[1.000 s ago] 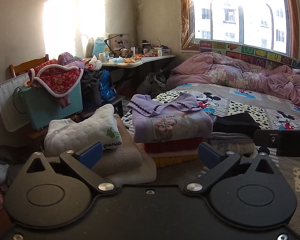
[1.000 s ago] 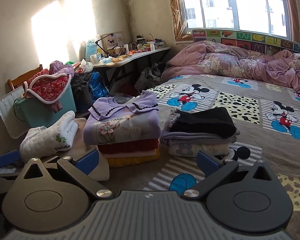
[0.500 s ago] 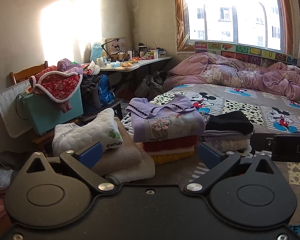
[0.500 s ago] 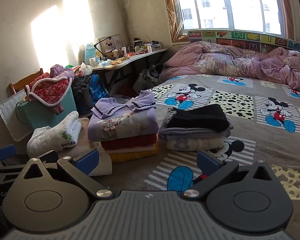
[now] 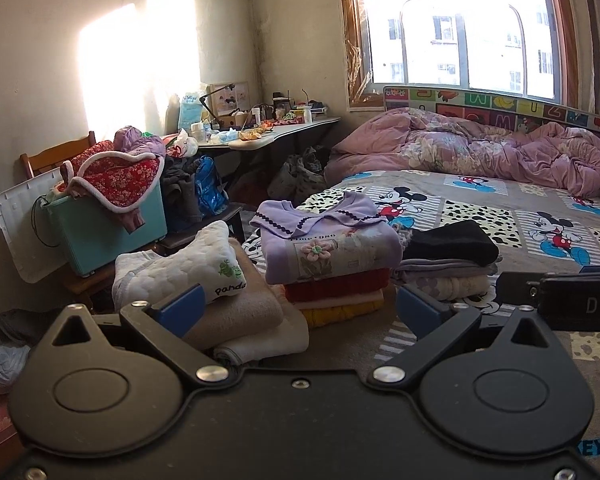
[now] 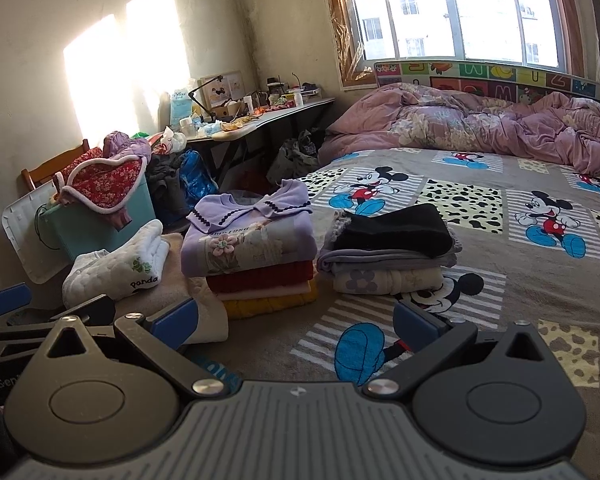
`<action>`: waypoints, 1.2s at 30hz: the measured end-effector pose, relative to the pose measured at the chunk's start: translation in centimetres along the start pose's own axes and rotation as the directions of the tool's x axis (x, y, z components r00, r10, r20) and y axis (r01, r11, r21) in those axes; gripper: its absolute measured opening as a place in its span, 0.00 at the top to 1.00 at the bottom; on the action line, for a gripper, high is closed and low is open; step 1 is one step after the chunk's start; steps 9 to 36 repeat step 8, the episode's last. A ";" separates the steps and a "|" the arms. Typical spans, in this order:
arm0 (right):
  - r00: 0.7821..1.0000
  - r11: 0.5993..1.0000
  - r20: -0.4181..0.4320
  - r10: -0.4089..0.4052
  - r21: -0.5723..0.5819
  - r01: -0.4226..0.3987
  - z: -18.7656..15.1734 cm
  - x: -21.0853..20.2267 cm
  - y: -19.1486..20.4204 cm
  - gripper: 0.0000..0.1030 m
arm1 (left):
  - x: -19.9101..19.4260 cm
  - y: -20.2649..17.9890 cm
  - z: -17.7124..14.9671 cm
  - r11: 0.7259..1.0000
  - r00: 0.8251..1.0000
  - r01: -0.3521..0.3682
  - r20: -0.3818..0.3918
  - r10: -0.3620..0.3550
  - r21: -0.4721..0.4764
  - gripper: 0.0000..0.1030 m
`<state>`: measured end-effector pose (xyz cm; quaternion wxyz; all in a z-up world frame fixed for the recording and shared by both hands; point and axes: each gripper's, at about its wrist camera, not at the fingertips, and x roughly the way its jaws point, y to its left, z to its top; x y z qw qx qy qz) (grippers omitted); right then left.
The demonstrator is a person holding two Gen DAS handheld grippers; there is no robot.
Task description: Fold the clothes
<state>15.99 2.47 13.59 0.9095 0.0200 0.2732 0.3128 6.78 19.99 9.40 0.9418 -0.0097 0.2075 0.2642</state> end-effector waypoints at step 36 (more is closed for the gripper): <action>1.000 1.000 0.012 0.005 0.003 -0.005 -0.1 -1.2 0.2 0.00 | -1.0 0.1 0.2 1.000 1.000 -0.006 0.018 0.006 -0.003 0.00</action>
